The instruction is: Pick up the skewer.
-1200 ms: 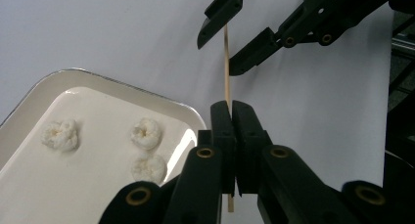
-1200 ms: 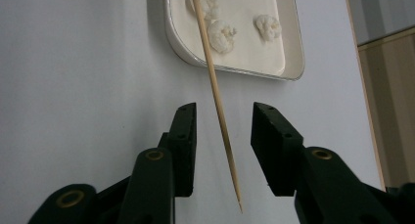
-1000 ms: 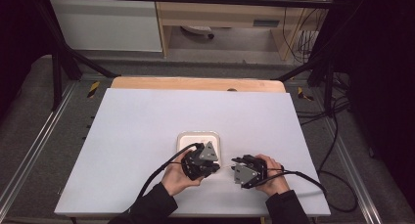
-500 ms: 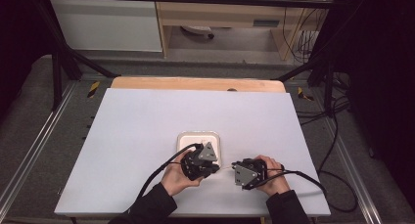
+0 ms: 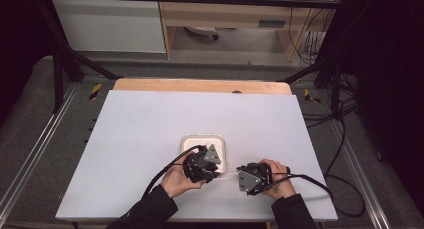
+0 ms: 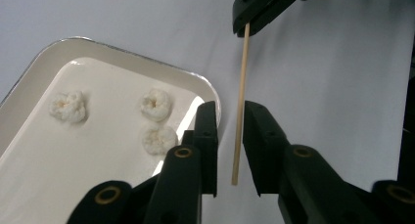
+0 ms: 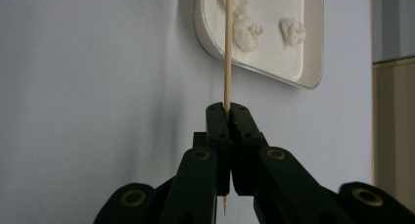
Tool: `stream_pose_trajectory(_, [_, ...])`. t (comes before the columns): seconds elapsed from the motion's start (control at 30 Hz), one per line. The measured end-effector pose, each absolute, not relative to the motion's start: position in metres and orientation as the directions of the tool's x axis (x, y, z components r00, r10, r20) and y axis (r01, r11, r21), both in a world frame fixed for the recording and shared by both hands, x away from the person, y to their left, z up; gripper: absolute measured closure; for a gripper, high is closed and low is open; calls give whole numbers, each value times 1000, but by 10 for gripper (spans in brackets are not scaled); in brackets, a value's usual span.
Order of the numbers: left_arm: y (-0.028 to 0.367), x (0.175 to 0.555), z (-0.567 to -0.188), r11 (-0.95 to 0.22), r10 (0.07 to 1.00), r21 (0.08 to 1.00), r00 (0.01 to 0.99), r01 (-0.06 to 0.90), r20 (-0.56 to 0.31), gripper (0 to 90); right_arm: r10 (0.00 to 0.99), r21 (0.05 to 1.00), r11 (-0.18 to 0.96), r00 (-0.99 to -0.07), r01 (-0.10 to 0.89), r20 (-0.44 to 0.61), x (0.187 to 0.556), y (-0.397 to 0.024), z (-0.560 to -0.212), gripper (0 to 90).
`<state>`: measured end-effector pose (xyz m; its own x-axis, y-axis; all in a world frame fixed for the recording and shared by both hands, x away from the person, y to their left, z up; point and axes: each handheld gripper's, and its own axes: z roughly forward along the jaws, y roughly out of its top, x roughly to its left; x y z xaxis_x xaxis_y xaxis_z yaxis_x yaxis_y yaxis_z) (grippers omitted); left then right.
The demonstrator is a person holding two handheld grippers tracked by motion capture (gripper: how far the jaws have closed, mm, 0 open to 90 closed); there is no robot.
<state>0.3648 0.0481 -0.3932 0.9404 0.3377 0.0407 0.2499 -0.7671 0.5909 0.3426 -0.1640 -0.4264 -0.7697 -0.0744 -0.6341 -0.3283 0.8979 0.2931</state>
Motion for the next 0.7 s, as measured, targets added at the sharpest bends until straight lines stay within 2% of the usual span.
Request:
stream_pose_trajectory(0.13, [44,368,-392,-805,325,533,945,260,30,729,-83,283,901,-770,-330,-633,343,-164,-426,892])
stream_pose_trajectory(0.43, [28,371,-398,-862,294,442,955,248,36,831,-116,253,905,-771,-341,-626,342,-162,-428,892])
stream_pose_trajectory(0.7, [24,368,-401,-878,278,415,960,237,38,877,-143,228,905,-762,-358,-631,341,-160,-426,891])
